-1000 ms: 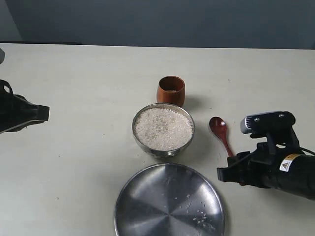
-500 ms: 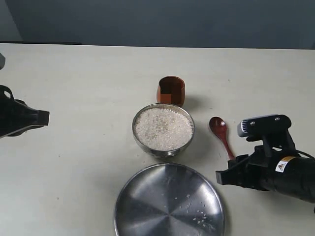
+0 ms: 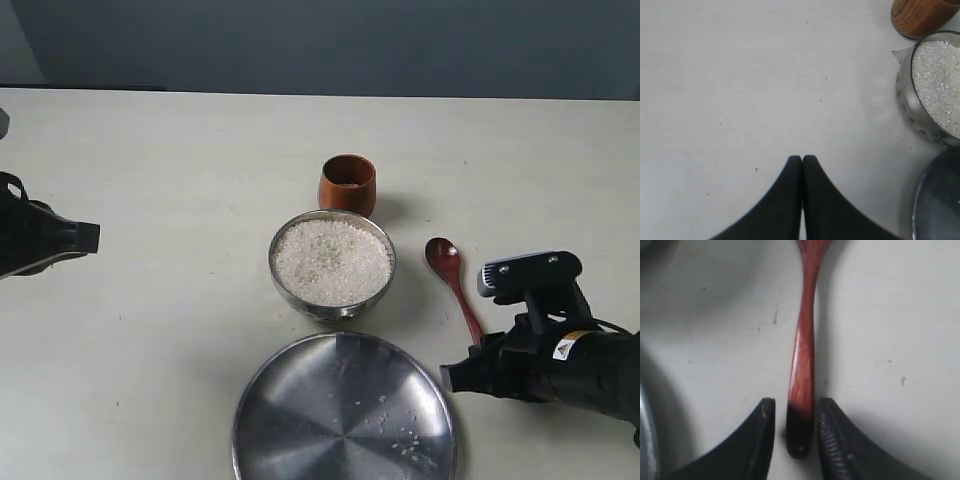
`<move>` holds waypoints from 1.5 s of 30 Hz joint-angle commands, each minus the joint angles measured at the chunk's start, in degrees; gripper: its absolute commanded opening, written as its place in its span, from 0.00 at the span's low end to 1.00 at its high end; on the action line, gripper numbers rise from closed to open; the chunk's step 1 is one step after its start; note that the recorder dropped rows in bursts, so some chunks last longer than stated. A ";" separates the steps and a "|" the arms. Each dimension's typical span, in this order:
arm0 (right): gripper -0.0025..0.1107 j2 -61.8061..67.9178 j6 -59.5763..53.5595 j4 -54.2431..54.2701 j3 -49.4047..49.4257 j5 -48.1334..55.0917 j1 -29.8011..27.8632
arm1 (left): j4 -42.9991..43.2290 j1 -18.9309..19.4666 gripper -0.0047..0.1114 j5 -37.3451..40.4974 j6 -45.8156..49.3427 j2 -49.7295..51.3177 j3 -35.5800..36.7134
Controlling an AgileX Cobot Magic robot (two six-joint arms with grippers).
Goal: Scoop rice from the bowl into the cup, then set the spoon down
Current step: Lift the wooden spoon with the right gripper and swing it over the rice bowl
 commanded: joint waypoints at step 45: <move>0.02 -18.47 19.28 -38.36 -23.92 44.11 0.08 | 0.04 -0.10 0.05 0.46 -0.02 0.15 0.18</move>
